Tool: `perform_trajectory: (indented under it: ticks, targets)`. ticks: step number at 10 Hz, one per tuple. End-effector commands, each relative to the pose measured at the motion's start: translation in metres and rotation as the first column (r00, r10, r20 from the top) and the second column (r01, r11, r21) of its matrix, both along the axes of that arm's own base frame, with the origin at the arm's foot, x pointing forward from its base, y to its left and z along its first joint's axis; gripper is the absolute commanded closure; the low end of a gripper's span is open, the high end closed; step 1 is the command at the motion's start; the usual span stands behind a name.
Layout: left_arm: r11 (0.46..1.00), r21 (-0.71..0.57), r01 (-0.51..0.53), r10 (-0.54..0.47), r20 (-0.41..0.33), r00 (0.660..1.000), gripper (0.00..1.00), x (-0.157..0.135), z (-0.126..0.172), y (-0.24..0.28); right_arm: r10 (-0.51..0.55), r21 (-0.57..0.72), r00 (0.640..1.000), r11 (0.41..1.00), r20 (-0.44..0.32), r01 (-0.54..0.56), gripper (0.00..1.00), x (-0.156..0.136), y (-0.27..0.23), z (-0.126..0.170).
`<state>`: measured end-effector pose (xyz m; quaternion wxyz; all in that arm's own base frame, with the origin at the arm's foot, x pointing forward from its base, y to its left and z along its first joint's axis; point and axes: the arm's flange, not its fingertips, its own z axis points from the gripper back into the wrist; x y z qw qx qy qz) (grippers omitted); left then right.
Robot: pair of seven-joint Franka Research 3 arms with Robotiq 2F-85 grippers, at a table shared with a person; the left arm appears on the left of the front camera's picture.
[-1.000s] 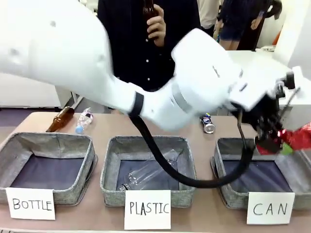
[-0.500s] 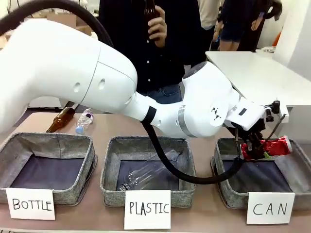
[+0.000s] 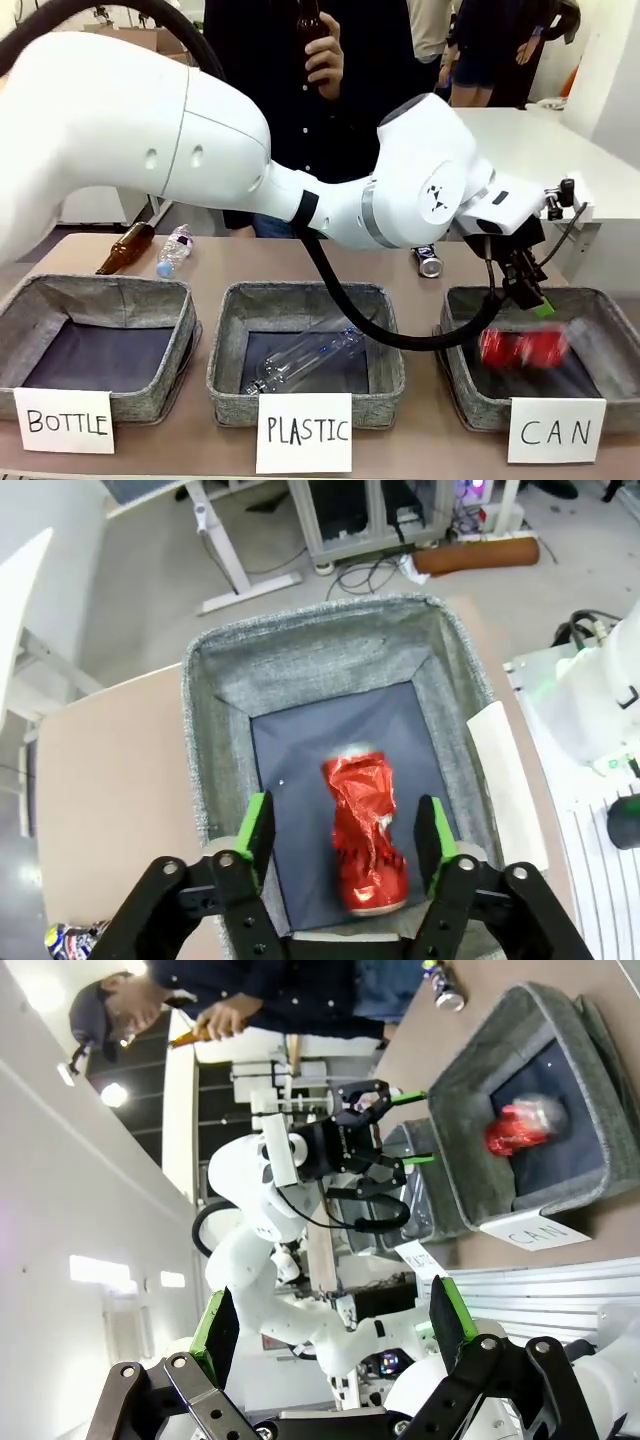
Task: Sort the can waste into the basket.
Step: Pick up the can waste from the table and place it in the right Fabric basket.
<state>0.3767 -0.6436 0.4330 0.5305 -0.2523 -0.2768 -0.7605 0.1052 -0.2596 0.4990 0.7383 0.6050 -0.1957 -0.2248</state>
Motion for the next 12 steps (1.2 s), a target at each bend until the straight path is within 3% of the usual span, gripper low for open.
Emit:
perform_trajectory:
  ticks: [1, 5, 6, 7, 8, 9, 10, 11, 12]
  targets:
    - [1.000, 0.009, -0.003, 0.003, -0.014, 1.000, 0.00, -0.002, -0.001, -0.001, -0.005, -0.022, 1.000, 1.000, 0.011, 0.006, 0.00, -0.005, 0.001, 0.010]
    - [0.999, 0.027, -0.023, 0.024, -0.041, 0.999, 0.00, 0.004, 0.005, 0.006, -0.005, -0.022, 1.000, 1.000, 0.011, 0.006, 0.00, -0.005, 0.001, 0.010]
    - [0.987, 0.147, -0.059, 0.079, -0.132, 0.988, 0.00, 0.004, 0.017, 0.024, 0.015, -0.022, 1.000, 1.000, -0.005, -0.015, 0.00, 0.005, 0.004, 0.006]
    - [0.964, 0.266, -0.018, 0.093, -0.272, 0.958, 0.00, 0.003, 0.038, 0.063, 0.043, -0.084, 0.998, 0.995, -0.039, -0.046, 0.00, 0.022, 0.010, 0.008]
    - [0.933, 0.360, -0.015, 0.143, -0.332, 0.932, 0.00, -0.002, 0.066, 0.118, 0.122, -0.108, 0.990, 0.986, -0.069, -0.129, 0.00, 0.048, 0.021, 0.010]
    - [0.921, 0.390, -0.018, 0.180, -0.383, 0.906, 0.00, -0.006, 0.095, 0.185, 0.188, -0.141, 0.974, 0.968, -0.126, -0.205, 0.00, 0.082, 0.040, 0.014]
    - [0.917, 0.399, -0.019, 0.212, -0.447, 0.869, 0.00, -0.009, 0.112, 0.243, 0.245, -0.170, 0.961, 0.949, -0.128, -0.265, 0.00, 0.113, 0.061, 0.020]
    - [0.910, 0.389, -0.142, 0.322, -0.451, 0.832, 0.00, -0.015, 0.119, 0.300, 0.283, -0.212, 0.957, 0.933, -0.064, -0.291, 0.00, 0.143, 0.088, 0.027]
    - [0.903, 0.362, -0.234, 0.399, -0.498, 0.770, 0.00, -0.016, 0.122, 0.356, 0.368, -0.247, 0.929, 0.898, -0.027, -0.363, 0.00, 0.173, 0.121, 0.033]
